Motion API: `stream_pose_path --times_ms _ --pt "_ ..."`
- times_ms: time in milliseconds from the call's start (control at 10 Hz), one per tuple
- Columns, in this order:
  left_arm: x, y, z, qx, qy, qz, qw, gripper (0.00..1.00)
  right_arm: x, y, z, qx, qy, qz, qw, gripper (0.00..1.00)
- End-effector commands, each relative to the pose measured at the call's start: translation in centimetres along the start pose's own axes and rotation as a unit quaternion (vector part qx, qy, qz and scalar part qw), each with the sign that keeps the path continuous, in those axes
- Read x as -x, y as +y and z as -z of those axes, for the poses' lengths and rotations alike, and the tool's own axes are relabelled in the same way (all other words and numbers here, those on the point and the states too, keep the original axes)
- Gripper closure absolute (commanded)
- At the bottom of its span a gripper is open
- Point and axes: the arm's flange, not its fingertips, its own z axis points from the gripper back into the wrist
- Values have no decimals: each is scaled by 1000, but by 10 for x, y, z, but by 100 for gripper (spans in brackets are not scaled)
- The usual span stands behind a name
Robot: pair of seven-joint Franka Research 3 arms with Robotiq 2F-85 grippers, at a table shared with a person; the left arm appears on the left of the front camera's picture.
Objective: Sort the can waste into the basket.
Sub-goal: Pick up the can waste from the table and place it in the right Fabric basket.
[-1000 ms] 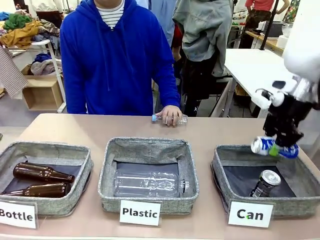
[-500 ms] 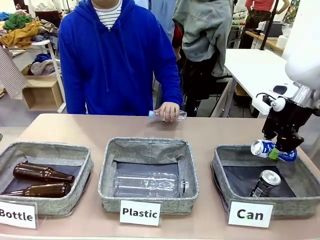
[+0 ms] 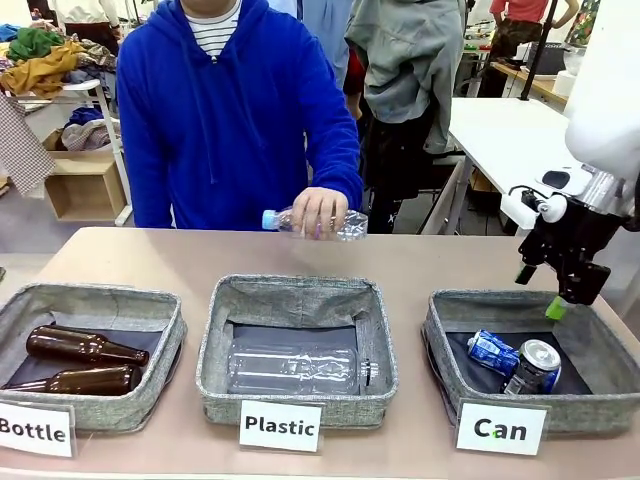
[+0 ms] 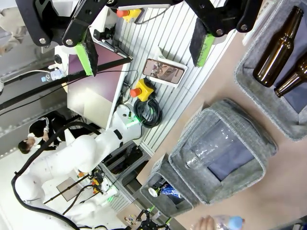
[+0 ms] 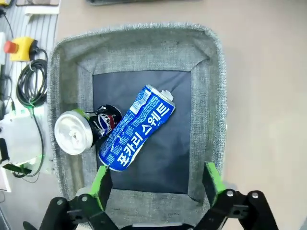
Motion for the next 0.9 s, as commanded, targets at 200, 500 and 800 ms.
stream_pose_path --times_ms 200,500,800 --pt "1 -2 0 3 1 -4 1000 0 2 -25 -24 20 -243 135 960 0" --pt "1 -2 0 3 1 -4 1000 0 15 -59 -43 -116 -482 319 808 0" --pt "1 -2 0 3 1 -4 1000 0 27 -75 -43 -162 -524 311 776 0"
